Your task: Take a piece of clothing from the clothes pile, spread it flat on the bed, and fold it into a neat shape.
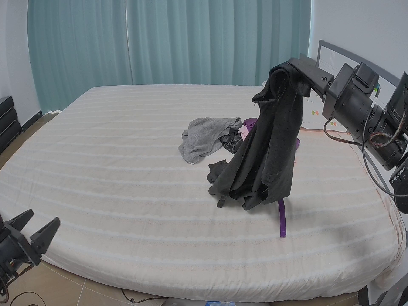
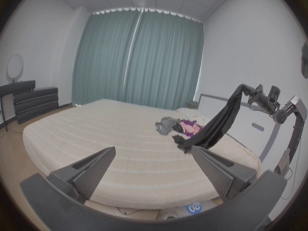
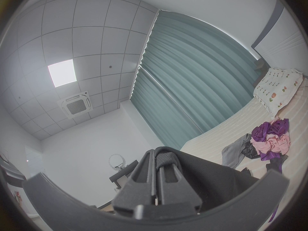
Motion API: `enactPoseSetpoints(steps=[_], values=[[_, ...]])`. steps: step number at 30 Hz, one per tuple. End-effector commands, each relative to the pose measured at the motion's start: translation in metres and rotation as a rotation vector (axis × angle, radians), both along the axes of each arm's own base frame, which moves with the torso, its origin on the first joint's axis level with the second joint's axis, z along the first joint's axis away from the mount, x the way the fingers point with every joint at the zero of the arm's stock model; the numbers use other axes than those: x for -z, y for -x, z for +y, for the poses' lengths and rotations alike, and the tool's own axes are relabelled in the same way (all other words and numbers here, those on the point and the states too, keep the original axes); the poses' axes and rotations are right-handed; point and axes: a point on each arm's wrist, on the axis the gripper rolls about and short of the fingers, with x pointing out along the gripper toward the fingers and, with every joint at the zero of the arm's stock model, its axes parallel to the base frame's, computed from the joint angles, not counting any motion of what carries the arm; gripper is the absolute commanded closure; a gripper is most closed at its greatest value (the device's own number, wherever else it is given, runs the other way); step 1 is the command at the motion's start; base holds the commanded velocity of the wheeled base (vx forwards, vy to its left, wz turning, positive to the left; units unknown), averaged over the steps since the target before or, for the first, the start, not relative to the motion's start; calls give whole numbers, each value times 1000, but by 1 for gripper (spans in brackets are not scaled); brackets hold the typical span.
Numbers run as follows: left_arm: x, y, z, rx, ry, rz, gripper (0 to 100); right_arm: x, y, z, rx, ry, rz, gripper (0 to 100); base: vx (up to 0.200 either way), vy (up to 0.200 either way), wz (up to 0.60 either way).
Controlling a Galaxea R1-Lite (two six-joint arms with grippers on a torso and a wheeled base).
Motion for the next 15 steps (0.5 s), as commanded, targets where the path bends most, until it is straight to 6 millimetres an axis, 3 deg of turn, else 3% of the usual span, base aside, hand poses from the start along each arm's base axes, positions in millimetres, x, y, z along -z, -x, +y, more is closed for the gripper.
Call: enactPoseSetpoints(steps=[1,15], values=[[27,-64,-20,146,-6,317,0,7,3,10,-43,30,20,100,0,0,0],[73,-115,-92,367,3,590,0,7,-1,10,-36,35,17,100,0,0,0]])
